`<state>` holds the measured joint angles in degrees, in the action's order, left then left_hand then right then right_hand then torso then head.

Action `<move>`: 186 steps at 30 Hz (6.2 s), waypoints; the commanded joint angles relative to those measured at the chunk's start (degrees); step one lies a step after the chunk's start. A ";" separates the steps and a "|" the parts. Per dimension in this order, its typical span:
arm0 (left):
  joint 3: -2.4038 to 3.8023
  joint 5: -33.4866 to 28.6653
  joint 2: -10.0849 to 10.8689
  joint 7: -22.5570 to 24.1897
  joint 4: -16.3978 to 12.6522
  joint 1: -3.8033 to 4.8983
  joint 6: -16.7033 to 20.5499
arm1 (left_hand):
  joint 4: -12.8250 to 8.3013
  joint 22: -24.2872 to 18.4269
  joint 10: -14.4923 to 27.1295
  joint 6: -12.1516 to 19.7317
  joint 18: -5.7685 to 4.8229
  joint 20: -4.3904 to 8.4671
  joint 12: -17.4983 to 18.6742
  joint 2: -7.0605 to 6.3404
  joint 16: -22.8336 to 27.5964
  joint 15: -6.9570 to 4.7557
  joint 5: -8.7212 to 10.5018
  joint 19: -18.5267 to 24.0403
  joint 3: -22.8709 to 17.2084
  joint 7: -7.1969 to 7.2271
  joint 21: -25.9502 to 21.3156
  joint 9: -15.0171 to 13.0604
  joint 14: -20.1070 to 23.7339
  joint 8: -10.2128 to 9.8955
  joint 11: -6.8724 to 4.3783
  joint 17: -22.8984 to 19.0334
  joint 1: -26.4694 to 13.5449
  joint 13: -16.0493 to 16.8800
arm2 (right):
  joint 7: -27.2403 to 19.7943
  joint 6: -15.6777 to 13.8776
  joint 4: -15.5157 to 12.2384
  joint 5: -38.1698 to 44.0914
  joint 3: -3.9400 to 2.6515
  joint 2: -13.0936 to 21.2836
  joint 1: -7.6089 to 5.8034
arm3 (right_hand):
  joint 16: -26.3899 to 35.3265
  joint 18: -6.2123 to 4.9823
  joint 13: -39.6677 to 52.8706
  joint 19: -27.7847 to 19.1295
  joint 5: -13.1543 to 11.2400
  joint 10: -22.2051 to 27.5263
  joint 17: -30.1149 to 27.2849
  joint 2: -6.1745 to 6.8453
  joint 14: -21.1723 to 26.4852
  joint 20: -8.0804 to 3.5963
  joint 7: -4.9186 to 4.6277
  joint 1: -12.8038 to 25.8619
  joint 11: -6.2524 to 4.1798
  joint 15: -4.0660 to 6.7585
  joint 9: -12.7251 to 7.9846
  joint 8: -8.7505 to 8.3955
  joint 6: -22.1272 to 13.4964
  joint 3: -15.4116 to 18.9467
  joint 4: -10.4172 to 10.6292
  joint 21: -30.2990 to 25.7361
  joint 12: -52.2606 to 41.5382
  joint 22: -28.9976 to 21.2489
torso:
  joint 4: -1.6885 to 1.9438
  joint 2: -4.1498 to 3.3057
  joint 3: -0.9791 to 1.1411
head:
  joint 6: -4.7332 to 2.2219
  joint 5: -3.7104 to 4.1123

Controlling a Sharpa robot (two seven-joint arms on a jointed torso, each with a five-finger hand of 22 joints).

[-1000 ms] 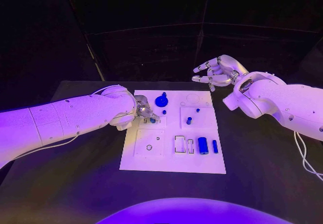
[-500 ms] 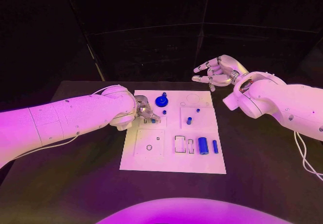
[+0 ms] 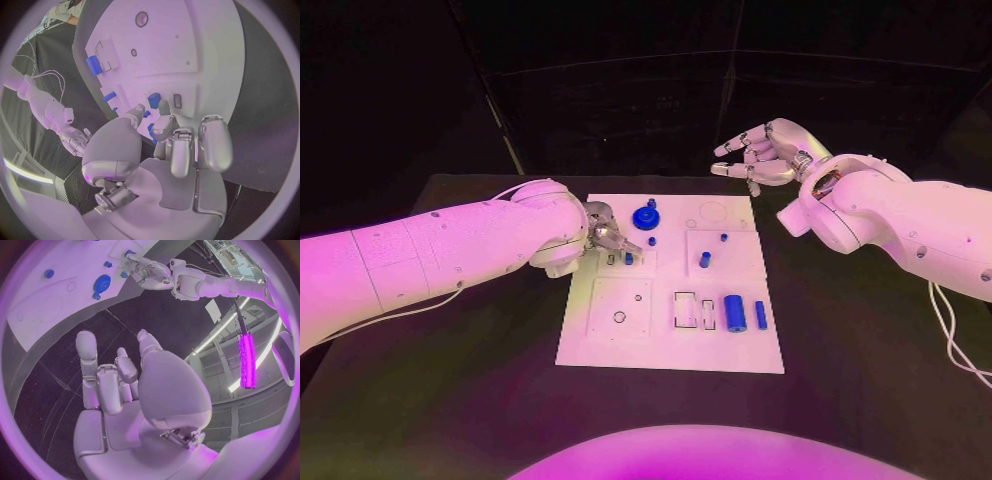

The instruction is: Assemble the parts on the task board

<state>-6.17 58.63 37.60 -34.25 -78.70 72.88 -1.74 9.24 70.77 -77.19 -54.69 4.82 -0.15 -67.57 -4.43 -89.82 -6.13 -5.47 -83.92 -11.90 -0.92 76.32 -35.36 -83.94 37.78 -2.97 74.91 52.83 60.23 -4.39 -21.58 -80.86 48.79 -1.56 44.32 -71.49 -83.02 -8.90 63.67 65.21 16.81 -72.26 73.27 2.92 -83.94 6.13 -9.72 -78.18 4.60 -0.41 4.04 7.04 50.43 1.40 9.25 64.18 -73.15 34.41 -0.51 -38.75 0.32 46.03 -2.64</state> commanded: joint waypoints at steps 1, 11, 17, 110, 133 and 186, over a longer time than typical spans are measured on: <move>0.99 0.91 0.25 -0.56 -0.54 0.44 -1.58 | 0.60 -0.20 0.60 0.42 -0.82 0.42 0.27 -0.48 -0.18 -0.27 0.77 -1.31 1.52 -0.14 -0.34 0.06 -6.06 0.25 0.06 15.09 -0.10 -0.27 | -0.48 0.34 0.16 0.05 -0.05 -0.12 -0.09 | 0.31 -0.59 -0.06 -0.15 -0.36 0.22 -0.06 -0.05 -2.52 -0.07 0.10 0.79 -0.03 0.39 -0.07 0.36 0.05 0.48 0.06 -0.38 0.21 -0.13 | -0.02 -0.04 -0.03 | -0.12 -0.01; 4.00 0.90 1.77 -0.63 -0.50 4.16 -4.93 | 2.14 -2.94 2.84 2.88 -0.30 0.00 2.58 0.10 0.02 0.26 1.60 -0.40 5.99 -1.03 -2.65 0.65 -5.97 -0.90 0.79 14.74 2.04 -3.37 | -0.55 0.43 0.86 0.04 -0.04 -0.46 -0.08 | 0.34 -0.58 -0.07 -0.11 -0.38 0.23 -0.08 -0.08 -2.52 -0.07 0.09 1.00 -0.02 0.38 -0.08 0.37 0.01 0.65 0.20 -0.38 0.19 -0.09 | -0.02 -0.03 0.04 | -0.47 -0.29; 4.25 -0.16 0.43 -0.37 4.27 6.26 -7.02 | 2.99 -3.53 4.13 5.67 -0.21 -0.93 3.55 1.05 0.26 1.34 1.54 -0.20 8.89 -2.57 -3.33 3.22 -5.87 -4.06 2.11 14.32 4.33 -5.08 | -0.50 0.53 1.17 0.04 -0.04 -0.75 -0.08 | 0.34 -0.58 -0.07 -0.11 -0.38 0.23 -0.08 -0.08 -2.52 -0.07 0.09 1.00 -0.02 0.38 -0.08 0.37 0.01 0.65 0.20 -0.38 0.19 -0.09 | 0.02 -0.08 0.04 | -0.95 -0.84; 2.23 0.62 -11.84 1.63 25.81 3.84 -18.97 | -9.12 -2.53 5.28 3.84 -0.24 -1.32 3.91 10.95 0.00 1.56 0.88 -0.35 0.33 -2.87 -3.17 11.58 -5.98 -7.85 2.23 14.78 22.80 -7.31 | -0.39 1.24 1.56 0.04 -0.04 -1.85 -0.06 | 0.35 -0.58 0.00 0.00 0.56 0.20 0.05 -0.73 -2.59 -0.08 0.11 0.66 -0.05 0.41 -0.09 0.47 -0.05 0.63 0.20 -0.47 0.08 -0.16 | -0.23 -0.08 -0.03 | -0.47 -2.26; 2.24 -3.28 -3.22 5.27 13.99 3.79 -6.85 | -16.29 -1.15 3.42 4.66 -0.45 -1.62 3.55 5.62 -0.18 1.83 0.67 -0.78 -23.98 -3.19 -2.37 10.23 -6.06 -3.15 2.45 15.09 13.36 -7.48 | -0.32 1.13 1.51 0.04 -0.04 -1.41 -0.06 | 0.37 -0.59 0.03 0.02 0.73 0.17 0.05 -0.92 -2.60 -0.09 0.11 0.83 -0.04 0.41 -0.08 0.52 -0.04 0.74 0.37 -0.52 0.03 -0.25 | -0.06 -0.07 -0.05 | -0.34 -3.04; 2.12 3.15 5.18 7.38 -0.70 -1.62 -0.85 | -18.21 -0.31 2.73 4.23 -0.60 -1.35 4.03 1.96 -0.18 1.51 0.28 -1.04 -26.44 -2.77 -1.78 9.38 -6.06 -1.09 2.03 15.09 13.04 -8.25 | -0.32 1.41 1.90 -0.04 -0.03 -1.27 -0.06 | 0.43 -0.59 0.03 0.08 0.80 0.15 0.06 -1.42 -2.62 -0.09 0.11 1.68 -0.03 0.40 -0.08 0.65 -0.04 1.19 1.16 -0.62 -0.06 -0.36 | -0.22 -0.12 -0.10 | 0.45 -3.86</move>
<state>-4.06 61.11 42.72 -26.53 -79.27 71.23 -0.75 -2.62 70.41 -73.85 -50.37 4.82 -1.53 -63.73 -2.68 -89.82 -4.28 -4.85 -83.98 -32.17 -4.19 74.35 -25.89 -83.95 36.34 -0.82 74.91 65.32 52.07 -4.36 -20.50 -78.95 48.78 -1.55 43.08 -71.45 -82.81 -8.90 63.68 65.21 17.31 -72.26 73.29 1.79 -83.94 6.13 -9.72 -76.59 4.60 -0.41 4.04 7.48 50.43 2.39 10.24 63.89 -73.15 34.12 -0.76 -38.85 0.24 46.46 -6.44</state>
